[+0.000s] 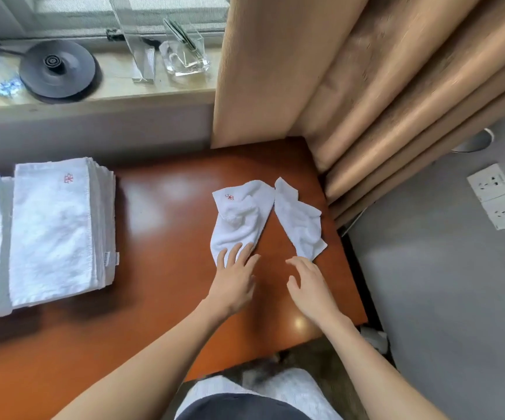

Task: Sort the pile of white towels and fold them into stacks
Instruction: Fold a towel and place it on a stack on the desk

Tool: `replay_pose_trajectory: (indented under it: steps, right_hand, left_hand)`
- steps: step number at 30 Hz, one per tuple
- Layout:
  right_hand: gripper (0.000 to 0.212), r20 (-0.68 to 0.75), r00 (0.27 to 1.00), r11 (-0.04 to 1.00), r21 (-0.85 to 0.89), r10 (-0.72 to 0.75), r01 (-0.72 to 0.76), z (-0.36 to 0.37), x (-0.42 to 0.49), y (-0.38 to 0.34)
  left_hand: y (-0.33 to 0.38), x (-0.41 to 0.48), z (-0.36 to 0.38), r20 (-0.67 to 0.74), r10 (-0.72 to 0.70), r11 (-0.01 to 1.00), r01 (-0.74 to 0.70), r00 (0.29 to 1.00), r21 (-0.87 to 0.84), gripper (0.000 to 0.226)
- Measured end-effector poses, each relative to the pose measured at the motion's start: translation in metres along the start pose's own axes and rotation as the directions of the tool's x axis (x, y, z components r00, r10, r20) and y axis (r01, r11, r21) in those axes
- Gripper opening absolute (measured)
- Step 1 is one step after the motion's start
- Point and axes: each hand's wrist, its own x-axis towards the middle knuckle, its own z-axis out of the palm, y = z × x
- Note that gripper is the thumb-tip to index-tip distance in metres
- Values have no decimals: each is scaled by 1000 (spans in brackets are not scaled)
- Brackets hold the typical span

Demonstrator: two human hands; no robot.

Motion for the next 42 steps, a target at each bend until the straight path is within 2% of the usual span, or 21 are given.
replay_pose_trajectory:
  steps: [4, 9, 14, 18, 21, 25, 29, 34, 36, 39, 42]
  right_hand:
    - [44, 32, 999, 999, -32, 5, -4, -21, 24, 17]
    - [55, 134, 991, 985, -174, 0, 24, -38, 53, 47]
    - [50, 218, 964, 939, -274, -152, 209, -47, 88, 77]
    - [37, 269, 909, 888, -252, -317, 385, -47, 112, 89]
    - [38, 302, 883, 910, -95, -360, 403, -55, 118, 94]
    - [40, 313, 856, 911, 115, -411, 396, -86, 108, 107]
    - [40, 256, 853, 889, 200, -454, 413, -125, 97, 115]
    - [46, 156, 864, 857, 294, -480, 423, -170, 100, 103]
    - [45, 148, 852, 840, 316, -502, 440, -183, 99, 94]
    - [46, 136, 830, 821, 300, -540, 485, -194, 93, 89]
    - [48, 88, 811, 798, 269, -578, 540, -204, 85, 78]
  left_hand:
    - [14, 25, 5, 40, -39, 998, 41, 998, -37, 53]
    - [48, 41, 22, 40, -71, 997, 72, 997, -36, 55]
    - [94, 60, 36, 79, -172, 984, 175, 982, -37, 58]
    - [130, 51, 55, 95, -409, 888, 419, 908, -190, 58]
    - [158, 51, 64, 91, -517, 777, 512, 851, -366, 58]
    - [198, 68, 57, 50, -545, 698, 486, 837, -527, 56]
    - [226, 88, 29, -45, -613, 619, 444, 789, -647, 35]
    - [248, 103, -10, -154, -653, 628, 417, 742, -657, 38]
    - [252, 106, -23, -204, -665, 639, 406, 718, -653, 33]
    - [260, 103, -29, -212, -698, 597, 391, 685, -700, 14]
    - [259, 100, -43, -249, -705, 597, 367, 664, -713, 17]
